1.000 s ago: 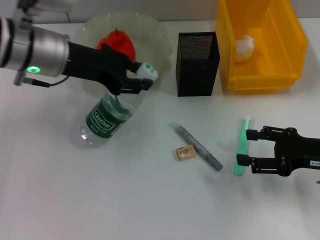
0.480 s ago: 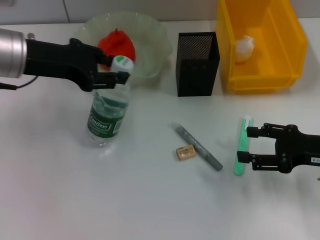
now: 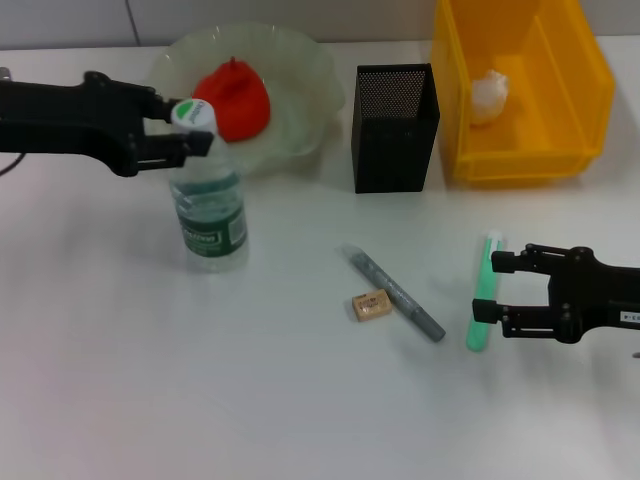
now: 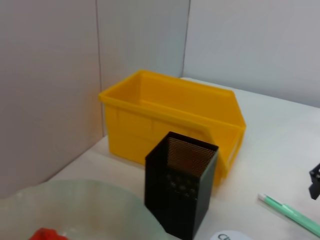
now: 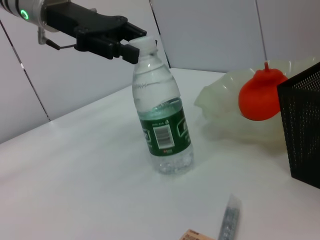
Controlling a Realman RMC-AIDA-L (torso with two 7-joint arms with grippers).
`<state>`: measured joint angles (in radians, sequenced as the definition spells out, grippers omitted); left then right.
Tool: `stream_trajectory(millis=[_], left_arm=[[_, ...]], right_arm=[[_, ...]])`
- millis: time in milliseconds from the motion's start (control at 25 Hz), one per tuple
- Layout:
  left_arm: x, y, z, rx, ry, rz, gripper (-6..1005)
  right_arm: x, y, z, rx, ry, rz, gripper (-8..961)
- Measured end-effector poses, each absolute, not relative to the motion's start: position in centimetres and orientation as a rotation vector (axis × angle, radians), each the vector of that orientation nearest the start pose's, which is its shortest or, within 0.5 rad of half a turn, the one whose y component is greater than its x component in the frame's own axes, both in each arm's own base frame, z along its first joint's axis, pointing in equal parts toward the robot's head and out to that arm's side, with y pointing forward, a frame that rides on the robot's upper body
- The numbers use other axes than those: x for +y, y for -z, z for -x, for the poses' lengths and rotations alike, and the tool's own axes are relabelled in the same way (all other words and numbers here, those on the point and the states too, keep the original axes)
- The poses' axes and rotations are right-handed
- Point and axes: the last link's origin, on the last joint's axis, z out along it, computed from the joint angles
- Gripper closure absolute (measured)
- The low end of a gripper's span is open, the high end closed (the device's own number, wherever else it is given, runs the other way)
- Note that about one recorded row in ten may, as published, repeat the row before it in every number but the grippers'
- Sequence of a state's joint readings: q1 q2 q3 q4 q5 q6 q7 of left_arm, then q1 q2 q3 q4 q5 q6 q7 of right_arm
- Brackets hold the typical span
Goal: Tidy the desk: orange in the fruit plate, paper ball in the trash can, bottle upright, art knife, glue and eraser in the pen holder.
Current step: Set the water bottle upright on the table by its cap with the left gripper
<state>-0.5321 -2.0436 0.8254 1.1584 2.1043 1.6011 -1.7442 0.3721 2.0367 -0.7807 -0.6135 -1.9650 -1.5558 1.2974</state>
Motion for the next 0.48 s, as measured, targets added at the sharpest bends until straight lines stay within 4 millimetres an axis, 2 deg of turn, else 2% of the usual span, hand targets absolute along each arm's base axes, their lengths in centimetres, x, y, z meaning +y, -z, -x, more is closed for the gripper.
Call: stream_trajectory(millis=[480], left_arm=[[36.6,-10.0,23.9,-0.547,0.372,2.566,561]], right_arm=[[28.6,0.2,-30.9,0.71,-0.614,2.731,150]])
